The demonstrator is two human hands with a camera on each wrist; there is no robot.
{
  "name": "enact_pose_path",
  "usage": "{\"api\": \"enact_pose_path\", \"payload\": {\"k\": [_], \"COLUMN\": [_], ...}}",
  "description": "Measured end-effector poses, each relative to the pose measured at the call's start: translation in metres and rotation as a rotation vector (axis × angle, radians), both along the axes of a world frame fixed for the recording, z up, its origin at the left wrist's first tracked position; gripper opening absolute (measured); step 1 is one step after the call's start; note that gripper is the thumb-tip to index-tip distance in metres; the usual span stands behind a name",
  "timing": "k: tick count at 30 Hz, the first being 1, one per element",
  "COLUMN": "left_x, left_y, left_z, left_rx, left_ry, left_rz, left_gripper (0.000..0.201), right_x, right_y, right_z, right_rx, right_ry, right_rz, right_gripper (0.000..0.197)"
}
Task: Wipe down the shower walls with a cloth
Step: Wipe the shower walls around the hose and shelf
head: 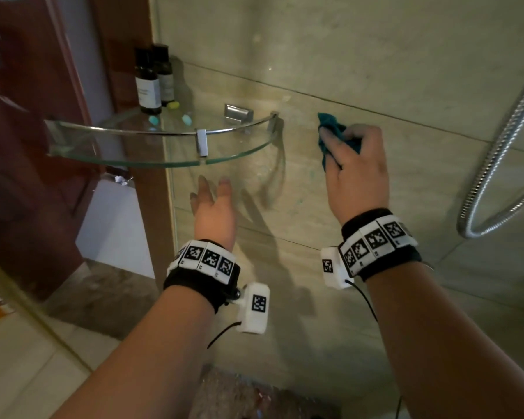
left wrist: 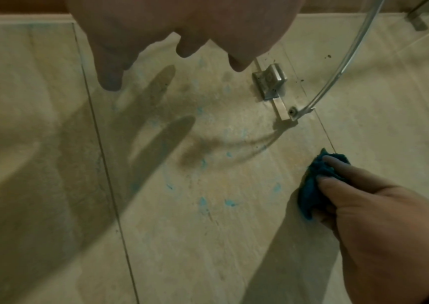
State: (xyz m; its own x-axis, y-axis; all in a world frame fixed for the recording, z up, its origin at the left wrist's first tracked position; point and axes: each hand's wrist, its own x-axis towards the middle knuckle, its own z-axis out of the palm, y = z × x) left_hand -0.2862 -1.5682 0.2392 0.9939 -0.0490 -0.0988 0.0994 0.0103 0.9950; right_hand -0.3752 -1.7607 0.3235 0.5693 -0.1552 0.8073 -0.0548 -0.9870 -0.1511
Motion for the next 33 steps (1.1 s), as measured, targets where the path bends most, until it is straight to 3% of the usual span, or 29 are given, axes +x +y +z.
{"api": "enact_pose_path", "payload": {"k": [6,10,15,18,21,23,25,27,31,33], "left_x": [0.011,0.012,0.021,0.025,0.027,0.027,0.028,0.028,0.028,0.028], "left_y": [-0.004,-0.015,-0.026,-0.031,-0.036,-0.039,-0.042,-0.045,-0.051,-0.052], "left_z": [-0.002,-0.006,-0.013,-0.007,-0.005,-0.006,-0.006,-0.004,0.0,-0.003], "left_rx": [0.101,0.029,0.016,0.023,0.014,0.008,0.008,-0.004,-0.024,-0.031], "left_ry": [-0.018,-0.029,-0.052,-0.021,0.01,0.002,-0.007,0.007,0.02,0.016], "left_rz": [-0.095,-0.099,-0.094,-0.081,-0.065,-0.067,-0.043,-0.006,0.012,0.009], "left_gripper": [0.071,0.083,0.088,0.101,0.113,0.116,0.109,0.109,0.105,0.104], "right_x": [0.009,0.013,0.009,0.005,0.009,0.012,0.012,0.014,0.021,0.02], "right_y": [0.005,0.013,0.03,0.03,0.022,0.018,0.015,0.011,0.014,0.025], "right_z": [-0.019,-0.058,-0.111,-0.122,-0.097,-0.061,-0.018,0.008,-0.013,-0.037], "right_rx": [-0.011,0.017,0.305,0.213,0.259,0.167,0.195,0.102,0.039,0.09], "right_ry": [0.006,0.134,0.343,0.414,0.276,0.21,0.004,-0.189,-0.178,-0.099], "right_rz": [-0.013,-0.018,-0.066,-0.075,-0.07,-0.131,-0.119,-0.111,-0.124,-0.097], "right_gripper": [0.04,0.038,0.018,0.018,0.012,0.022,0.029,0.03,0.031,0.043]}}
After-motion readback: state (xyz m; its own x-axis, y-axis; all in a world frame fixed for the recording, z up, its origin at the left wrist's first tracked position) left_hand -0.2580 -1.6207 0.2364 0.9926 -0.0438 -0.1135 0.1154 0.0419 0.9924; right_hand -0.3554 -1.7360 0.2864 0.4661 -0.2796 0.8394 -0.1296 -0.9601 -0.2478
